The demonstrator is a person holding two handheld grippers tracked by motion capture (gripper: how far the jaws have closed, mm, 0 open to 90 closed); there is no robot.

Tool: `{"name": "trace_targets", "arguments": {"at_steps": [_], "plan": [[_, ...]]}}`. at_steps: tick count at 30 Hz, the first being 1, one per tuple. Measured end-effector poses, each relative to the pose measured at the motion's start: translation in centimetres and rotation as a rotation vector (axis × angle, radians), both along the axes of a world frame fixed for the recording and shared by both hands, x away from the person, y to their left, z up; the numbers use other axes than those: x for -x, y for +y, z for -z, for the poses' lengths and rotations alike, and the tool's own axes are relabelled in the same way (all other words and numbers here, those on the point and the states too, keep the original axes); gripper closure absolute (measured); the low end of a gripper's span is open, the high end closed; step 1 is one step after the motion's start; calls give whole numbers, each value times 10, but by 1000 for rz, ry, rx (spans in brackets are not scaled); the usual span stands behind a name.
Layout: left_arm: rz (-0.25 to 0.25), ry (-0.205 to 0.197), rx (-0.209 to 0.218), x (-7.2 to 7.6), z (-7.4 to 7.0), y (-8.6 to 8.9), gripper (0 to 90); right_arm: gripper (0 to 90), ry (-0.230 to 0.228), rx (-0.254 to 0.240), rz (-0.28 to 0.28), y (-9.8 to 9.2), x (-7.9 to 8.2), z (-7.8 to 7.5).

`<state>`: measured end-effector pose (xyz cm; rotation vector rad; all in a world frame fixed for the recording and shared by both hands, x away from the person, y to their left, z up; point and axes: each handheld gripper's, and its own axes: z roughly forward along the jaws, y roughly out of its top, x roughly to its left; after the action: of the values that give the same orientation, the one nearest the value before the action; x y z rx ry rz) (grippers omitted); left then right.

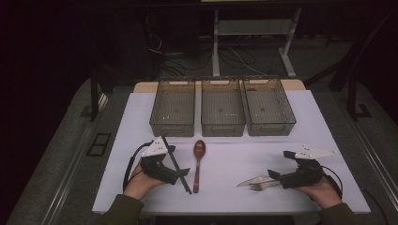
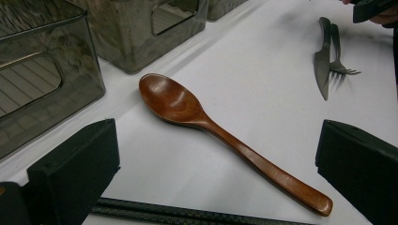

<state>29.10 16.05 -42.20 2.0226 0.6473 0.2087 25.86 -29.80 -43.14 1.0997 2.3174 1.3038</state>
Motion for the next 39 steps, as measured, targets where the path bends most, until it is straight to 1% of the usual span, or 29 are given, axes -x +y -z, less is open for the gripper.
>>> {"name": "trace_targets", "arguments": {"at_steps": [9,10,13,15,16,17,18,19,20,21,22,23,24,26,27,28,29,31,32,33,34,36,37,38,39], "plan": [[-10,2,-17,0,0,-2,10,15,4,-6,3,-2,-1,0],[-7,-1,-19,1,0,-2,26,15,1,-9,0,-1,-1,0],[-8,-5,-17,3,-1,-3,36,15,4,-5,4,-1,0,0],[-5,-9,-18,4,-2,-3,69,15,-2,-6,4,-1,0,-1],[-11,-9,-17,4,-2,-3,69,15,-2,-6,4,-1,0,-1],[-16,-15,-15,4,-2,-4,123,15,-2,-7,4,-1,0,0],[-18,-16,-14,4,-3,-4,123,15,-2,-7,4,-1,0,0],[-27,-16,-17,4,-3,-4,148,15,-1,-6,4,-1,0,0],[-32,-19,-17,4,-3,-5,192,15,1,-5,5,-1,-1,0],[-33,-23,-15,4,-3,-6,192,15,1,-5,5,-1,-1,0],[-25,-26,-18,4,-3,-7,270,15,4,-7,6,-1,-1,0],[-20,-16,-13,4,-2,-8,341,15,4,-7,7,-1,-1,0],[-12,-9,-17,4,-2,-8,341,15,4,-7,7,-1,-1,0],[1,7,-17,3,-1,-10,409,15,3,-7,5,-2,-1,0],[9,16,-24,3,0,-11,492,15,3,-7,4,-1,-1,0],[12,26,-36,3,1,-12,492,15,4,-7,5,-1,-1,0],[16,37,-45,3,2,-12,529,15,4,-7,4,-1,-1,0],[25,62,-68,4,4,-13,606,15,4,-6,4,-1,-1,0],[22,72,-73,4,5,-13,683,15,5,-6,6,-1,-1,0],[31,85,-77,4,7,-13,683,15,5,-6,6,-1,-1,0],[37,96,-81,4,8,-13,740,15,6,-6,6,-1,-1,0],[49,114,-97,5,11,-14,794,15,7,-6,7,-1,-1,0],[45,126,-108,5,14,-15,814,15,7,-7,8,-1,-1,0],[50,134,-127,5,15,-15,814,15,7,-7,8,-1,-1,0],[52,144,-140,5,16,-15,853,15,8,-7,9,-1,-1,0]]}}
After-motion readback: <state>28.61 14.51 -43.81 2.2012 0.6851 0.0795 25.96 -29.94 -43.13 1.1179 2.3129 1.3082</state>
